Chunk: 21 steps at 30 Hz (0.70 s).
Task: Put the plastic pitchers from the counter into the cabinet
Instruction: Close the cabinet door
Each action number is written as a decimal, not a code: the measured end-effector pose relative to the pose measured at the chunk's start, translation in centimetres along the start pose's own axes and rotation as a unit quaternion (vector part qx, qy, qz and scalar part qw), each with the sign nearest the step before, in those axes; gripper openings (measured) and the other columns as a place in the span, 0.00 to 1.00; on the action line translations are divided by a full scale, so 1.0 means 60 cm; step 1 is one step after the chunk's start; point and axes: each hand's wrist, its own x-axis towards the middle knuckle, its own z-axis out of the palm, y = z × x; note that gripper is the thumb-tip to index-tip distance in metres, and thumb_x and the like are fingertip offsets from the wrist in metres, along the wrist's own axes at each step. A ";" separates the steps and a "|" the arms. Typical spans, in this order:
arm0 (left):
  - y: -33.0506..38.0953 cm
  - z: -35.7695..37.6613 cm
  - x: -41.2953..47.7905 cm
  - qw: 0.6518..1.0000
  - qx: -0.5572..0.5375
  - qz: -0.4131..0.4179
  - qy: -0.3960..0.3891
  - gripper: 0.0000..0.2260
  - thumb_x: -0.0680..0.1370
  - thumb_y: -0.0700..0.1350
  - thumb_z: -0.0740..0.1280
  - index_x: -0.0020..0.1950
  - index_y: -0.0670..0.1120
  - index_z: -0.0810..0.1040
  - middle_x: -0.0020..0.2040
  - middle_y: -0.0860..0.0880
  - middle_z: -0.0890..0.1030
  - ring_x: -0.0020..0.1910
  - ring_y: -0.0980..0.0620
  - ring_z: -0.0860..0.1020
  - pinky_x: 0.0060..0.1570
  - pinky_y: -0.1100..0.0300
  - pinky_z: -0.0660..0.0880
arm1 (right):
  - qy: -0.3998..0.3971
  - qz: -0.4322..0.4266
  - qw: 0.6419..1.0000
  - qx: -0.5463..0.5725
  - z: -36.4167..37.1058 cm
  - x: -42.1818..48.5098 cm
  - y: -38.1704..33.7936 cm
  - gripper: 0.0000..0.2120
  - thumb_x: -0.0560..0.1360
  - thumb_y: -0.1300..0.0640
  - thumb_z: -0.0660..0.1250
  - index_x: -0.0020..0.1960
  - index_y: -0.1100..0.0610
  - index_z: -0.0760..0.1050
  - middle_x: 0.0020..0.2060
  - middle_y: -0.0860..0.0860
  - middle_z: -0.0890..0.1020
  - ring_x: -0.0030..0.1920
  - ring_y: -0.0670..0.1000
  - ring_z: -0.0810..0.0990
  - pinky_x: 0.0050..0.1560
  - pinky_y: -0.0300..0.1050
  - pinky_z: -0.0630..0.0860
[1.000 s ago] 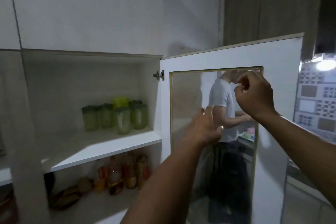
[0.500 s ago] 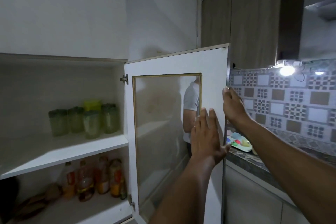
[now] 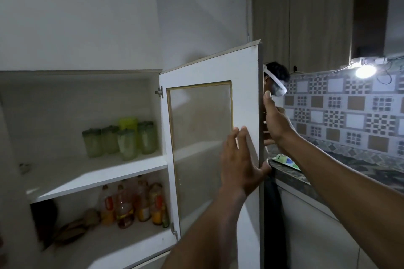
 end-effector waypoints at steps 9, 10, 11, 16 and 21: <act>-0.090 -0.142 -0.050 0.984 0.052 0.093 0.140 0.30 0.68 0.55 0.72 0.65 0.43 0.69 0.53 0.45 0.73 0.46 0.47 0.73 0.40 0.54 0.74 | -0.070 -0.090 0.988 0.108 0.171 -0.057 -0.047 0.29 0.79 0.38 0.50 0.30 0.47 0.82 0.31 0.49 0.82 0.37 0.53 0.79 0.47 0.58 0.75; -0.103 -0.159 -0.059 0.985 0.051 0.093 0.139 0.29 0.69 0.53 0.72 0.65 0.42 0.69 0.53 0.45 0.73 0.46 0.47 0.73 0.40 0.53 0.76 | -0.079 -0.106 0.984 0.120 0.194 -0.067 -0.053 0.29 0.80 0.41 0.49 0.31 0.47 0.81 0.31 0.49 0.81 0.37 0.54 0.78 0.46 0.57 0.74; -0.115 -0.178 -0.068 0.985 0.051 0.096 0.136 0.29 0.69 0.53 0.71 0.65 0.41 0.70 0.54 0.44 0.73 0.46 0.46 0.74 0.40 0.51 0.76 | -0.092 -0.121 0.980 0.127 0.216 -0.077 -0.059 0.27 0.80 0.41 0.48 0.33 0.46 0.80 0.32 0.49 0.80 0.37 0.55 0.77 0.45 0.57 0.73; -0.178 -0.294 -0.111 0.984 0.092 0.100 0.111 0.25 0.72 0.49 0.68 0.66 0.41 0.71 0.52 0.42 0.77 0.43 0.45 0.77 0.38 0.50 0.77 | -0.134 -0.210 0.962 0.115 0.321 -0.130 -0.096 0.21 0.80 0.41 0.45 0.45 0.40 0.76 0.39 0.45 0.78 0.42 0.50 0.77 0.47 0.51 0.71; -0.243 -0.402 -0.167 0.976 0.160 0.020 0.145 0.14 0.72 0.47 0.64 0.56 0.48 0.69 0.39 0.43 0.80 0.33 0.42 0.78 0.31 0.54 0.75 | -0.179 -0.246 0.952 0.031 0.443 -0.174 -0.107 0.26 0.83 0.42 0.48 0.79 0.46 0.58 0.70 0.52 0.70 0.69 0.51 0.69 0.62 0.37 0.60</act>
